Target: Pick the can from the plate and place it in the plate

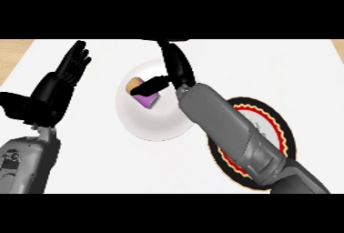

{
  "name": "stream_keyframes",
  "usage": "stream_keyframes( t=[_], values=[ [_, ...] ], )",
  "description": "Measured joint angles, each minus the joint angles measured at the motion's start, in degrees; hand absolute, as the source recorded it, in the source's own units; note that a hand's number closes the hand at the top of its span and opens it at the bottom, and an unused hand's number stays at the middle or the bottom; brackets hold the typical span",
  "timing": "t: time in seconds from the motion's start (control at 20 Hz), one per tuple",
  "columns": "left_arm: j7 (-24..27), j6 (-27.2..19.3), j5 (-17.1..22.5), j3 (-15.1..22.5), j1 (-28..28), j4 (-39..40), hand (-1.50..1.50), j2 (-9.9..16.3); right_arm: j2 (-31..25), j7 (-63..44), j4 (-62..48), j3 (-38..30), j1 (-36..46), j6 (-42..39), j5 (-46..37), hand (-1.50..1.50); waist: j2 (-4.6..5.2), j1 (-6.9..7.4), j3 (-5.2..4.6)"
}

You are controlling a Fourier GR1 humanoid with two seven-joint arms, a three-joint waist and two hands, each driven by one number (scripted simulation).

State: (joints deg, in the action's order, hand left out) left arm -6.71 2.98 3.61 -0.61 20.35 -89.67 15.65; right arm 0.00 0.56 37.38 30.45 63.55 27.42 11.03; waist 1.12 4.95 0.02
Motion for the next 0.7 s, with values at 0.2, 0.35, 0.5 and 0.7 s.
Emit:
stream_keyframes(
  t=[0.2, 0.35, 0.5, 0.7],
  values=[
    [-0.45, 0.23, 0.43, -1.55, -0.50, -0.30, 0.00, 0.92, -0.07, 5.06, -3.52, -4.56, 0.27, -1.28, 3.76, -1.50, -0.24, -1.45, 0.00],
    [-0.40, 0.21, 0.58, -2.48, -1.39, -0.79, 0.00, 1.25, -1.79, 8.93, -5.85, -8.25, -0.29, -4.78, 5.47, -1.50, -0.43, -2.46, 0.00],
    [0.61, 0.10, -0.06, -2.60, -2.37, -0.34, 0.00, 0.91, -3.99, 12.37, -7.38, -11.09, -1.53, -8.45, 6.44, -1.50, -0.60, -3.29, 0.00],
    [1.60, 0.82, 0.07, -3.43, -4.09, -0.91, 0.00, 1.23, -8.40, 16.25, -8.77, -14.05, -3.13, -14.41, 6.93, -1.50, -0.74, -3.78, 0.00]
  ],
)
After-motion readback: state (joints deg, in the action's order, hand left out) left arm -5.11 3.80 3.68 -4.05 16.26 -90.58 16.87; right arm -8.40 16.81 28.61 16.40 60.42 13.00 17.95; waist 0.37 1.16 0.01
